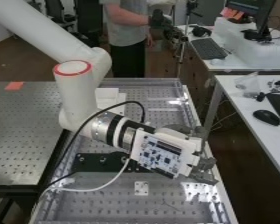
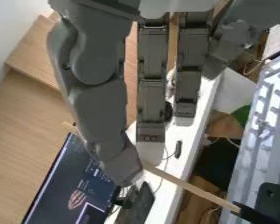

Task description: Grab the chopstick and place it in the clear container

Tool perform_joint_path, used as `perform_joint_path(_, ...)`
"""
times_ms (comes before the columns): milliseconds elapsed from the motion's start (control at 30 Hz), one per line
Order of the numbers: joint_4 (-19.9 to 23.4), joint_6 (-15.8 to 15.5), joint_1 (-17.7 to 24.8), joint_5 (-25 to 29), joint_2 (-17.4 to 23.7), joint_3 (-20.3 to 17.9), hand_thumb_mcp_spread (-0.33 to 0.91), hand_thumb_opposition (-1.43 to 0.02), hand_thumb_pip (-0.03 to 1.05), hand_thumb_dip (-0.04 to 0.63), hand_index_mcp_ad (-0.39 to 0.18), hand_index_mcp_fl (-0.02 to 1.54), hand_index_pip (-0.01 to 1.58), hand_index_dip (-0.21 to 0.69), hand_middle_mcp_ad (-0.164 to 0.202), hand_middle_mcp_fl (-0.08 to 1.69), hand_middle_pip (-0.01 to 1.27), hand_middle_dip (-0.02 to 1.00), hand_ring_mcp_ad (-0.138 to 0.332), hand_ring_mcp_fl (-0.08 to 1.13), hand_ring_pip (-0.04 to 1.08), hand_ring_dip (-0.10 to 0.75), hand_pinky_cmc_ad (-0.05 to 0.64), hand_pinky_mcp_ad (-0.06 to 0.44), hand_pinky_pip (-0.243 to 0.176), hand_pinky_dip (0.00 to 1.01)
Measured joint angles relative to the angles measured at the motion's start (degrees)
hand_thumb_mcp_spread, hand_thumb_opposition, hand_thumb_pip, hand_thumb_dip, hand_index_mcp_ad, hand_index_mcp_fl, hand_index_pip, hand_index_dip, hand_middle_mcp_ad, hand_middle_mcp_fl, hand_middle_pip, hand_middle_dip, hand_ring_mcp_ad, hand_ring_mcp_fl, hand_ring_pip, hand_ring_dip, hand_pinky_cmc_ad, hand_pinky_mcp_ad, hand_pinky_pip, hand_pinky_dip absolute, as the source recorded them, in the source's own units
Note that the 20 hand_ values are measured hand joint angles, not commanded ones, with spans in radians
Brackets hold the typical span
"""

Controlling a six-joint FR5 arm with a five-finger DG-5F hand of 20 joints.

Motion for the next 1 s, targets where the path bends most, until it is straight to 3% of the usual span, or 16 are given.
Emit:
perform_joint_path(300,0.28,-3.66,-0.02,-1.14,2.52,0.35,0.83,-1.05,0.40,0.251,-0.206,1.21,0.42,0.347,0.045,1.30,0.23,0.70,0.134,0.74,0.11,0.433,0.496,0.185,0.028,0.16)
perform_joint_path(667,-4.63,-10.29,-0.08,-2.69,6.95,1.90,0.82,-1.06,0.40,0.253,-0.206,1.26,0.38,0.363,0.042,1.30,0.23,0.69,0.133,0.75,0.10,0.429,0.496,0.183,0.028,0.16)
perform_joint_path(733,-5.65,-11.20,0.18,-2.87,7.98,1.89,0.82,-1.06,0.40,0.253,-0.206,1.25,0.36,0.368,0.045,1.30,0.23,0.69,0.129,0.77,0.11,0.461,0.496,0.183,0.028,0.16)
perform_joint_path(1000,-7.46,-14.72,4.56,-0.82,14.49,-1.13,0.82,-1.08,0.40,0.253,-0.206,1.28,0.34,0.382,0.045,1.32,0.21,0.68,0.136,0.77,0.11,0.466,0.504,0.185,0.028,0.16)
